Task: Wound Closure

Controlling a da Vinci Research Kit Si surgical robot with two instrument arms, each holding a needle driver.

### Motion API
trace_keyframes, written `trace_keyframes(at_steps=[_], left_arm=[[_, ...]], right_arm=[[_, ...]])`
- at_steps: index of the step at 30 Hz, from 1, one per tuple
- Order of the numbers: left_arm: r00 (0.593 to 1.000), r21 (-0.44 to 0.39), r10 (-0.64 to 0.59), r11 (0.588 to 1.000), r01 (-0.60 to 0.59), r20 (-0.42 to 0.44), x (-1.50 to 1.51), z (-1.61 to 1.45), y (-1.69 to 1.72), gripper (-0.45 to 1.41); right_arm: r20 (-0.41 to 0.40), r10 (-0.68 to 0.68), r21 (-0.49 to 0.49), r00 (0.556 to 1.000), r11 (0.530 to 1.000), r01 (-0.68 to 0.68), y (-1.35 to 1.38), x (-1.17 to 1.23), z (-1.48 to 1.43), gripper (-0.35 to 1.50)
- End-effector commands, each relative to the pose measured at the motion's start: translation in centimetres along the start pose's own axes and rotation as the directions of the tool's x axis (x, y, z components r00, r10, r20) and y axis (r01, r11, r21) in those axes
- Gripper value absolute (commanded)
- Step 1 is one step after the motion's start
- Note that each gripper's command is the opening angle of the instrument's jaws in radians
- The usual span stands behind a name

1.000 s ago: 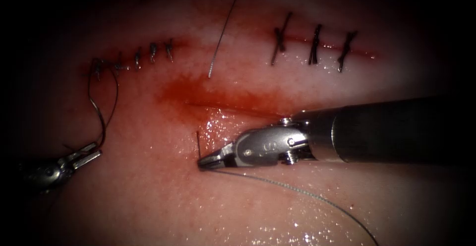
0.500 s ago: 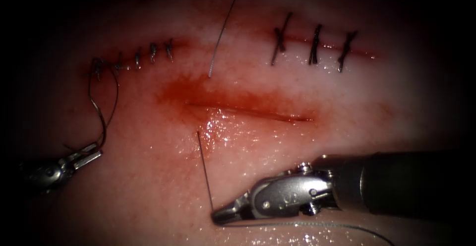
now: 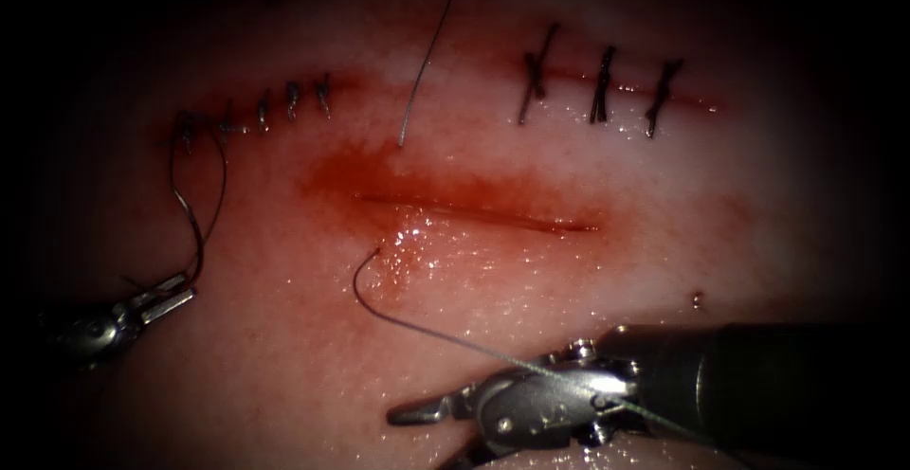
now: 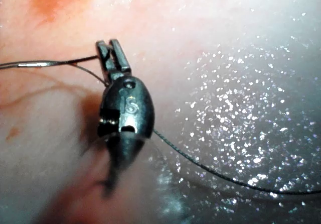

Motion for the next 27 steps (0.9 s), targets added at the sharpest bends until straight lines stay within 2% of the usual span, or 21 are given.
trace_keyframes(at_steps=[1,7,13,15,19,25,26,27], left_arm=[[1.000,-0.004,-0.003,1.000,0.003,0.001,-0.07,0.03,0.10,-0.45],[1.000,-0.004,-0.003,1.000,0.003,0.001,-0.07,0.03,0.10,-0.45],[1.000,-0.006,-0.003,1.000,0.003,0.003,-0.07,0.03,0.09,-0.45],[1.000,-0.006,-0.003,1.000,0.003,0.003,-0.07,0.03,0.09,-0.45],[1.000,-0.006,-0.003,1.000,0.003,0.003,-0.07,0.03,0.09,-0.45],[1.000,-0.008,-0.003,1.000,0.003,0.003,-0.07,0.02,0.09,-0.45],[1.000,-0.008,-0.003,1.000,0.003,0.003,-0.07,0.02,0.09,-0.45],[1.000,-0.008,-0.003,1.000,0.003,0.003,-0.07,0.02,0.09,-0.45]], right_arm=[[-0.004,0.013,-0.026,1.000,1.000,-0.013,0.18,-0.09,0.10,1.11],[0.001,0.058,-0.074,0.998,0.996,-0.058,0.75,-0.40,0.24,1.13],[0.018,0.058,-0.097,0.998,0.994,-0.056,1.07,-0.77,0.40,0.98],[0.019,0.055,-0.093,0.998,0.994,-0.053,1.11,-0.87,0.43,0.86],[0.025,0.059,-0.102,0.998,0.993,-0.057,1.16,-1.07,0.50,0.86],[0.048,0.062,-0.081,0.997,0.995,-0.058,1.13,-1.14,0.39,0.76],[0.054,0.068,-0.075,0.996,0.995,-0.064,1.12,-1.14,0.37,0.69],[0.055,0.068,-0.070,0.996,0.995,-0.064,1.12,-1.14,0.36,0.54]])
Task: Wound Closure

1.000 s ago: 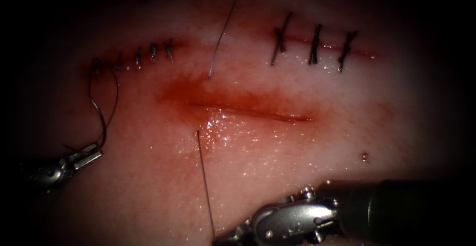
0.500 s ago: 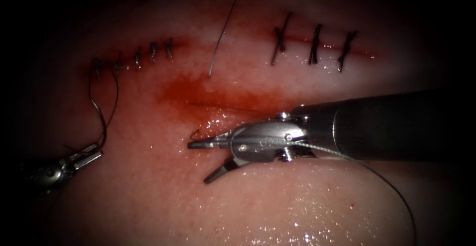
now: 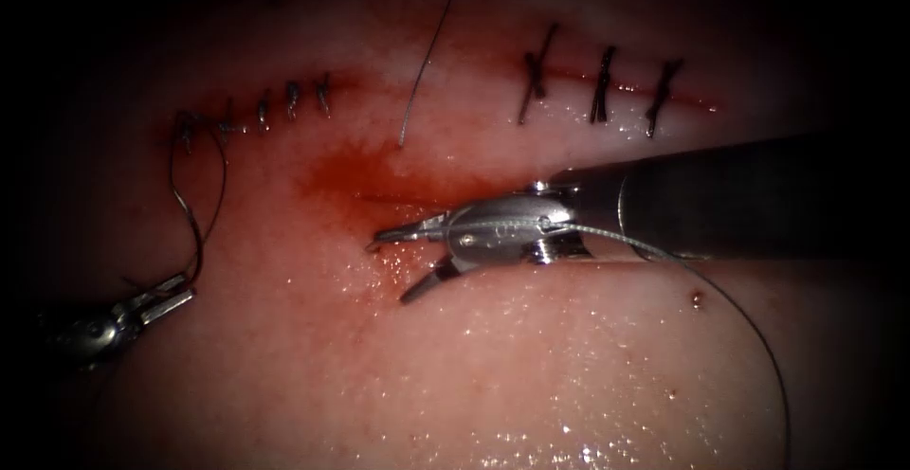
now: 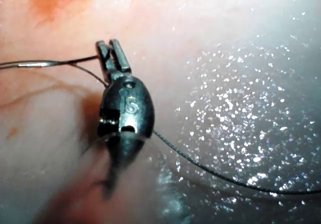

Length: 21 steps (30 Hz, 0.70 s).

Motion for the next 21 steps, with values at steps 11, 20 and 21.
trace_keyframes(at_steps=[11,20,21], left_arm=[[1.000,-0.003,-0.003,1.000,0.003,0.001,-0.06,0.04,0.09,-0.45],[1.000,-0.006,-0.003,1.000,0.003,0.001,-0.06,0.02,0.08,-0.45],[1.000,-0.005,-0.003,1.000,0.003,0.001,-0.07,0.02,0.08,-0.45]], right_arm=[[-0.025,0.103,-0.071,0.994,0.992,-0.104,0.04,-0.03,0.45,0.31],[0.020,0.108,-0.019,0.994,0.994,-0.108,-0.07,-0.09,0.34,-0.35],[0.017,0.109,-0.013,0.994,0.994,-0.109,-0.08,-0.08,0.31,-0.35]])
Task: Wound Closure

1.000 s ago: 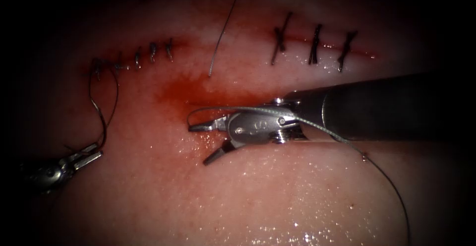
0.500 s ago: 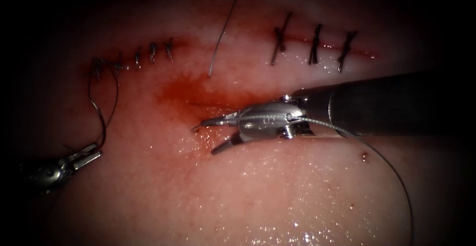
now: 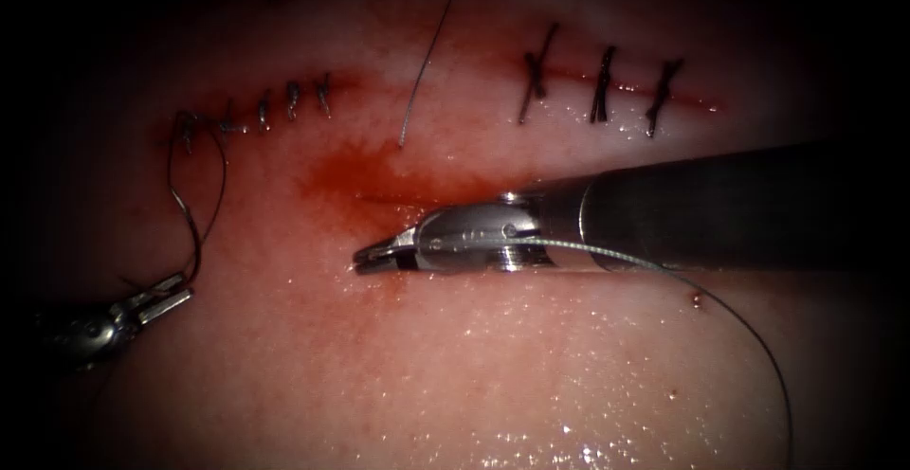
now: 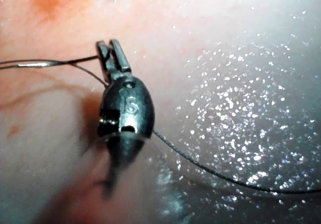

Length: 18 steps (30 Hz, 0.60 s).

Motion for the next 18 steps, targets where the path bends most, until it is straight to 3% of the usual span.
trace_keyframes(at_steps=[1,8,18], left_arm=[[1.000,-0.002,-0.003,1.000,0.003,0.001,-0.06,0.04,0.10,-0.45],[1.000,-0.001,-0.003,1.000,0.003,0.001,-0.07,0.04,0.10,-0.45],[1.000,-0.001,-0.003,1.000,0.003,0.001,-0.06,0.04,0.10,-0.45]], right_arm=[[-0.002,0.002,0.006,1.000,1.000,-0.002,-0.05,0.01,0.02,-0.35],[-0.025,-0.001,0.062,1.000,0.998,0.003,-0.26,0.18,-0.02,-0.35],[-0.087,-0.121,0.168,0.989,0.977,0.134,-1.03,0.58,-0.50,-0.35]])
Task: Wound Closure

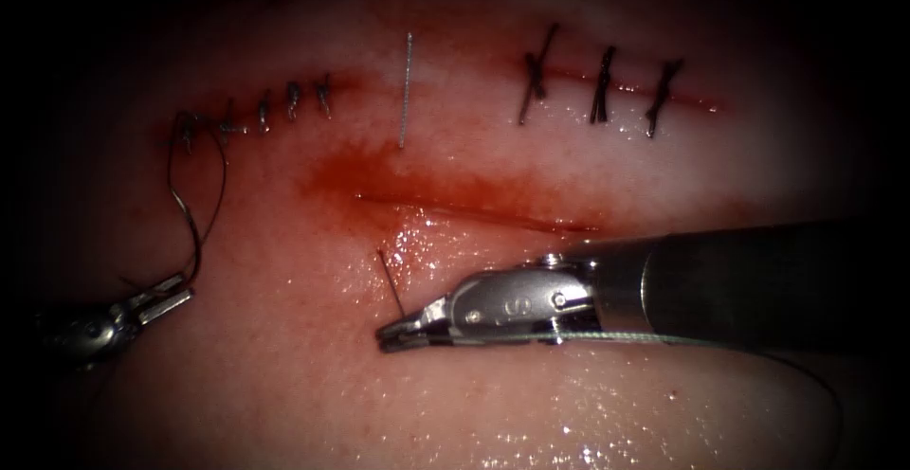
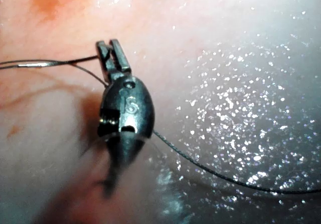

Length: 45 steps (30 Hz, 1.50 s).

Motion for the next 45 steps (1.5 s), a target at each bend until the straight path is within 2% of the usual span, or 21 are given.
trace_keyframes(at_steps=[1,6,11,12,13,14,15,16,22,23,25,27,29,30,31,32,35,40,43,44,45], left_arm=[[1.000,-0.001,-0.003,1.000,0.003,0.002,-0.07,0.04,0.10,-0.45],[1.000,0.001,-0.003,1.000,0.003,0.002,-0.07,0.05,0.11,-0.45],[1.000,-0.004,-0.002,1.000,0.002,0.002,-0.07,0.06,0.12,-0.45],[1.000,-0.004,-0.002,1.000,0.002,0.002,-0.07,0.06,0.12,-0.45],[1.000,-0.004,-0.002,1.000,0.002,0.002,-0.07,0.06,0.12,-0.45],[1.000,-0.005,-0.002,1.000,0.002,0.002,-0.07,0.06,0.12,-0.45],[1.000,-0.005,-0.002,1.000,0.002,0.002,-0.07,0.06,0.12,-0.45],[1.000,-0.005,-0.002,1.000,0.002,0.002,-0.07,0.05,0.12,-0.45],[1.000,-0.008,-0.002,1.000,0.002,0.001,-0.07,0.05,0.12,-0.45],[1.000,-0.008,-0.002,1.000,0.002,0.001,-0.07,0.05,0.12,-0.45],[1.000,-0.008,-0.002,1.000,0.002,0.001,-0.07,0.06,0.12,-0.45],[1.000,-0.008,-0.002,1.000,0.002,0.001,-0.07,0.06,0.12,-0.45],[1.000,-0.008,-0.002,1.000,0.002,0.001,-0.07,0.06,0.12,-0.45],[1.000,-0.008,-0.002,1.000,0.002,0.001,-0.07,0.06,0.12,-0.45],[1.000,-0.008,-0.002,1.000,0.002,0.001,-0.07,0.06,0.12,-0.45],[1.000,-0.009,-0.002,1.000,0.002,0.003,-0.07,0.06,0.12,-0.45],[1.000,-0.009,-0.002,1.000,0.002,0.003,-0.07,0.06,0.12,-0.45],[1.000,-0.010,-0.002,1.000,0.002,0.003,-0.07,0.05,0.12,-0.45],[1.000,-0.011,-0.002,1.000,0.002,0.003,-0.07,0.05,0.12,-0.45],[1.000,-0.011,-0.002,1.000,0.002,0.003,-0.08,0.05,0.11,-0.45],[1.000,-0.011,-0.002,1.000,0.002,0.003,-0.08,0.05,0.11,-0.45]], right_arm=[[-0.001,-0.010,0.026,1.000,1.000,0.010,-0.22,0.07,0.02,-0.35],[0.002,-0.020,0.041,1.000,0.999,0.020,-0.46,0.20,-0.06,-0.35],[-0.017,-0.027,0.005,0.999,1.000,0.027,-0.36,0.17,0.03,-0.35],[-0.008,-0.024,-0.020,1.000,1.000,0.024,-0.31,0.15,0.04,-0.11],[0.006,-0.017,-0.063,1.000,0.998,0.018,-0.25,0.14,0.06,0.54],[0.022,-0.011,-0.096,1.000,0.995,0.013,-0.20,0.12,0.08,1.04],[0.036,-0.011,-0.124,0.999,0.992,0.015,-0.16,0.11,0.09,1.33],[0.046,0.004,-0.159,0.999,0.987,0.003,-0.11,0.09,0.07,1.39],[0.087,0.059,-0.234,0.994,0.971,-0.037,0.03,-0.06,-0.24,1.41],[0.116,0.071,-0.256,0.991,0.966,-0.040,0.13,-0.12,-0.40,1.33],[0.131,0.082,-0.274,0.988,0.961,-0.044,0.18,-0.15,-0.47,1.31],[0.147,0.145,-0.340,0.979,0.936,-0.087,0.34,-0.21,-0.60,1.23],[0.075,0.266,-0.426,0.961,0.880,-0.210,0.52,-0.27,-0.68,1.11],[0.013,0.332,-0.449,0.943,0.845,-0.291,0.60,-0.31,-0.69,1.03],[-0.070,0.418,-0.458,0.906,0.793,-0.401,0.68,-0.34,-0.69,0.94],[-0.174,0.503,-0.447,0.847,0.726,-0.523,0.79,-0.39,-0.68,0.82],[-0.334,0.637,-0.402,0.695,0.570,-0.716,1.05,-0.54,-0.57,0.84],[-0.400,0.731,-0.380,0.552,0.416,-0.826,1.34,-0.82,-0.30,0.84],[-0.415,0.770,-0.375,0.486,0.342,-0.862,1.43,-1.00,-0.15,0.86],[-0.423,0.785,-0.386,0.453,0.296,-0.874,1.47,-1.11,-0.09,0.86],[-0.426,0.787,-0.395,0.446,0.281,-0.875,1.49,-1.14,-0.08,0.84]])
